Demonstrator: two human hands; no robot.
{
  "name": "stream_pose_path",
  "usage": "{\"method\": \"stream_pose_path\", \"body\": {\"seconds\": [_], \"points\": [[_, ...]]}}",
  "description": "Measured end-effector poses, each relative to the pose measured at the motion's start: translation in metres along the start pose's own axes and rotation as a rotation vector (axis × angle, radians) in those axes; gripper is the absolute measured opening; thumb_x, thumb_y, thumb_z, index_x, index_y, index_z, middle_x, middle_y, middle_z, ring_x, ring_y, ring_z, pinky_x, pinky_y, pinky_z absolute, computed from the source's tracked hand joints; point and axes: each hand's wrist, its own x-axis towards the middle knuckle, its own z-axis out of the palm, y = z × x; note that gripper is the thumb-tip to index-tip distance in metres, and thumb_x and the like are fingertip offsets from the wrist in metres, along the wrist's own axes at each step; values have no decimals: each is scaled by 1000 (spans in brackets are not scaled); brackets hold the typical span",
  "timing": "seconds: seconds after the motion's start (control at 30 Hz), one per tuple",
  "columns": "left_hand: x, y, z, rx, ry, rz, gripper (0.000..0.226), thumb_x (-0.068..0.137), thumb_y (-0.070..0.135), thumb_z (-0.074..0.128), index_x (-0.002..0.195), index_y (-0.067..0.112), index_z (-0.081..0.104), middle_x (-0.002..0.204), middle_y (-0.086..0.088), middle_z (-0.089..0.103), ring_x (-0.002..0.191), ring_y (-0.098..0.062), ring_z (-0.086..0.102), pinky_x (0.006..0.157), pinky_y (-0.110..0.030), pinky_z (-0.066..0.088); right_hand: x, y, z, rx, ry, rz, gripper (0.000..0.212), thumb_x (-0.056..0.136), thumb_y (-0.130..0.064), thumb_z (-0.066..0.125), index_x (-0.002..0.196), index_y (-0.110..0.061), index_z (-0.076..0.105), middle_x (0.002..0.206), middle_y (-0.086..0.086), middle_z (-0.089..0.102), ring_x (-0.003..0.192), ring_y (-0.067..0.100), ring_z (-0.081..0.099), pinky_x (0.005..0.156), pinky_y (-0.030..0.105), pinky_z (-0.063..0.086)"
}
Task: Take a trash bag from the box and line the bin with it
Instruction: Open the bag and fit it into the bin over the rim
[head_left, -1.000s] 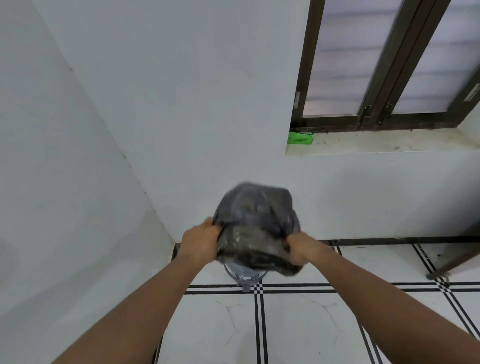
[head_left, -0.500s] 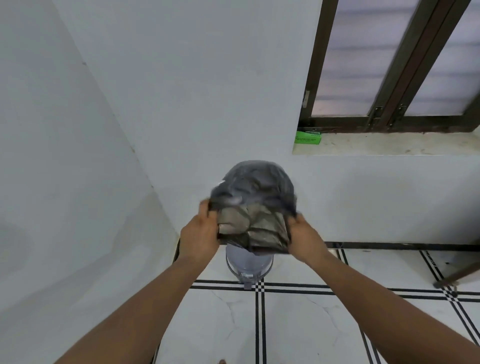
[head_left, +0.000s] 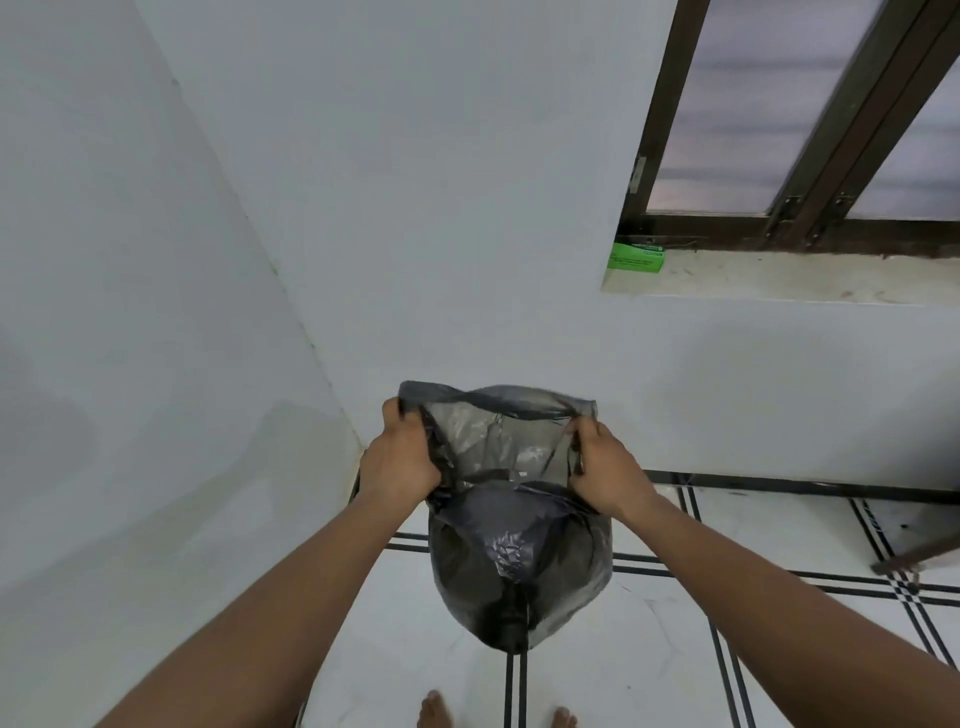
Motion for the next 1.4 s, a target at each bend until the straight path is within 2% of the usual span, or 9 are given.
{"method": "stream_pose_path", "body": {"seconds": [0.2,0.4,0.53,0.7,0.77,0.9,1.03,1.17,1.4], "points": [[11,-31,-2,-24,112,17,71,77,21,78,137,14,40,161,-6,12,75,-33,67,64,-38,51,13,-19,17,36,240,18,53,83,-13,62,125,-20,31,102,13,66,80,35,65,63,40,53],[37,-60,-20,-20,165,69,54,79,11,74,126,7,48,165,-10,8,64,-25,49,59,-36,44,40,-57,35,57,389,87,46,85,-16,72,121,-12,44,122,12,49,85,39,65,72,42,54],[55,-76,-22,-9,122,125,51,76,10,74,121,8,52,166,-9,11,64,-24,49,58,-36,47,53,-67,50,-67,308,212,30,81,-16,74,106,-12,57,136,7,31,73,36,66,71,42,59],[71,-88,-13,22,69,152,70,76,22,81,136,13,45,163,-4,9,63,-22,49,60,-33,43,65,-62,63,-261,269,251,19,82,-21,69,99,-23,77,117,1,57,104,30,54,79,41,52],[79,-91,-9,13,54,148,73,76,28,82,137,15,44,162,-2,9,63,-21,49,60,-33,42,70,-62,64,-306,317,245,14,80,-19,72,92,-19,78,122,4,57,106,32,51,79,45,50],[93,-94,-6,4,23,157,76,75,32,83,138,16,43,162,-1,9,65,-23,51,61,-33,43,90,-59,65,-281,322,194,8,80,-8,69,86,-5,73,117,12,52,91,33,54,67,41,55],[112,-97,-10,-14,8,148,82,76,30,82,143,17,39,162,-2,10,70,-25,54,65,-36,50,117,-57,65,-200,264,161,23,90,-9,52,105,-9,69,96,9,60,86,32,61,68,40,55],[135,-95,-10,-28,-31,144,80,76,30,81,143,15,39,161,-3,12,78,-32,65,71,-40,56,139,-61,60,-71,245,167,20,89,-6,47,108,-12,48,88,9,64,74,31,59,62,38,49],[167,-79,-4,2,-136,129,81,74,27,82,144,18,41,166,4,8,88,-31,67,75,-39,56,170,-57,58,28,284,178,34,85,-2,50,115,-18,42,101,3,51,74,33,57,65,36,43]]}}
